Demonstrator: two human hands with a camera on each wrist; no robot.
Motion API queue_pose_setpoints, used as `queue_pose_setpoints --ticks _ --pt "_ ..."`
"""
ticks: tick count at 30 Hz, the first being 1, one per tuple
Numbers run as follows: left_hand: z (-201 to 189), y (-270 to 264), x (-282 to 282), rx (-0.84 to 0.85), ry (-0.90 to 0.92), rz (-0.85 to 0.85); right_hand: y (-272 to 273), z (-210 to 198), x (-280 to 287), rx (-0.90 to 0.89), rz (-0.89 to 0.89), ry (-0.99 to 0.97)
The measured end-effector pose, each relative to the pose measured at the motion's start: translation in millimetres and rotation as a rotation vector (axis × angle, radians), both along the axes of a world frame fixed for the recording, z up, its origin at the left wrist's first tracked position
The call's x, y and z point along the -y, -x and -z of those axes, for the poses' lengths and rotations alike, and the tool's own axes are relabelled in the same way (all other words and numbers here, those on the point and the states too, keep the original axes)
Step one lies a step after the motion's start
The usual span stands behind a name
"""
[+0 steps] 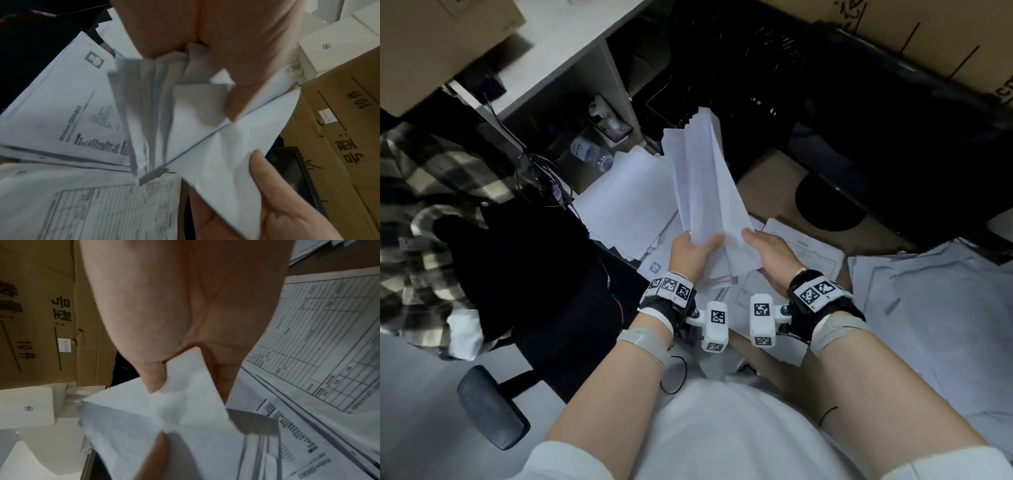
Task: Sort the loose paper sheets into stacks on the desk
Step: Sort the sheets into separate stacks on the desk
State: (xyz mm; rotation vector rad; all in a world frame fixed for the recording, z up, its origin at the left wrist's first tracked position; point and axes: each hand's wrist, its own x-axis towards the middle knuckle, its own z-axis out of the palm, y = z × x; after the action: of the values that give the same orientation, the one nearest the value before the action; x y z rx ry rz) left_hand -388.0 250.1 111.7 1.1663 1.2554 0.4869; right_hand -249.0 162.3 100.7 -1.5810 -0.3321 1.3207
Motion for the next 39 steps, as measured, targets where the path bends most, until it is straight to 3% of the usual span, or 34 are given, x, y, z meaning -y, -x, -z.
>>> queue_pose_setpoints --ticks 5,9,14,23,32,35,39 --pt "18 28 -36 -0.123 -0.017 -0.048 9 27 -7 0.31 0.335 0.23" --pt "27 51 -71 -0.117 0.078 0.025 28 39 -22 0.315 0.315 0.381" --pt "31 77 -113 -0.113 0.154 0.163 56 45 -54 0.355 0.285 0.39" --pt "54 148 -191 -0.317 -0.029 -0.164 101 69 -143 0.475 0.137 0.525" --pt "63 211 -212 -0.311 -0.061 -0.179 150 123 -236 0.299 0.068 0.477" --pt "64 214 -215 -0.317 -0.083 -0.141 160 122 -244 0.138 0.016 0.438" --pt "68 197 -212 -0.268 -0.037 -0.124 159 95 -232 0.215 0.026 0.312"
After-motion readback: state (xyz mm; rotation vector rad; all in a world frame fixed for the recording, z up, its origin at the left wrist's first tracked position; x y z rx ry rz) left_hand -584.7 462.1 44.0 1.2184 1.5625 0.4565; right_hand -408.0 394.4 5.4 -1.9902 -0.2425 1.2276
